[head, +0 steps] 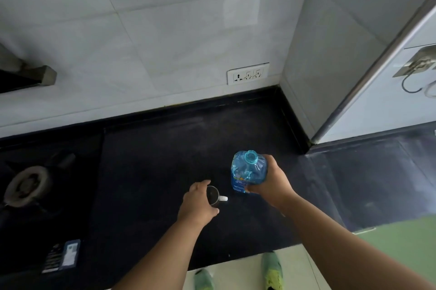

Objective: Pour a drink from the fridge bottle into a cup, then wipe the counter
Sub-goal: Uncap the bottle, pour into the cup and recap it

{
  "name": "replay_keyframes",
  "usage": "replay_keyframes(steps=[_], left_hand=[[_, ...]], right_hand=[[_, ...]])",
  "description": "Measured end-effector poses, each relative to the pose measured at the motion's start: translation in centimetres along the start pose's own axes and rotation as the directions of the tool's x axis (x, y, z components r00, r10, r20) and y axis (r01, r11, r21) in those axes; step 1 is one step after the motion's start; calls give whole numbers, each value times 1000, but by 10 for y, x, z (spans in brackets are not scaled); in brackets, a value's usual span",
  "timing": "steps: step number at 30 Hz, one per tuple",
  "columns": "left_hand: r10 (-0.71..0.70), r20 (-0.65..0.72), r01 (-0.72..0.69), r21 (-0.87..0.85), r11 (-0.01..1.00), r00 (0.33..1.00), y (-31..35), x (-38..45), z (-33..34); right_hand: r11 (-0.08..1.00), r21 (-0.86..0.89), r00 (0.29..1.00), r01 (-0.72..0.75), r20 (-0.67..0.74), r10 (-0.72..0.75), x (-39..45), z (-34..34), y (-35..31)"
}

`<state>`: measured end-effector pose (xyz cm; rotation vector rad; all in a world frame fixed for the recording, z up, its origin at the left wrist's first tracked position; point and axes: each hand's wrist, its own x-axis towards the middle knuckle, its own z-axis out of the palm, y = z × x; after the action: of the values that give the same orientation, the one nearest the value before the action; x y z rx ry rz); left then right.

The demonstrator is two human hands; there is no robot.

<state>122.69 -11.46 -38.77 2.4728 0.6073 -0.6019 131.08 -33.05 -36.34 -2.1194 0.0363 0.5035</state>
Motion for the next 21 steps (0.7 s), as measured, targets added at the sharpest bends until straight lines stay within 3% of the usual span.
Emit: replay_keyframes(steps=[4, 11, 15, 18, 21], left_hand=[[38, -91, -43, -49, 998, 995, -5, 1, 8], [134, -209, -192, -286, 939, 969, 1, -14, -25], [207, -260, -294, -367, 882, 943, 23, -32, -84], [302, -282, -386, -323, 864, 911, 44, -58, -133], [431, -221, -475, -218, 853, 875, 63, -92, -169]], right_hand=[[1000, 6, 999, -20, 30, 20, 0, 0, -1], [995, -10, 992, -101, 76, 101, -19, -11, -12], [1000, 10, 997, -9, -76, 10, -38, -31, -50], [984, 9, 967, 179, -188, -174, -51, -50, -94], [957, 168, 968, 238, -120, -220, -69, -65, -143]])
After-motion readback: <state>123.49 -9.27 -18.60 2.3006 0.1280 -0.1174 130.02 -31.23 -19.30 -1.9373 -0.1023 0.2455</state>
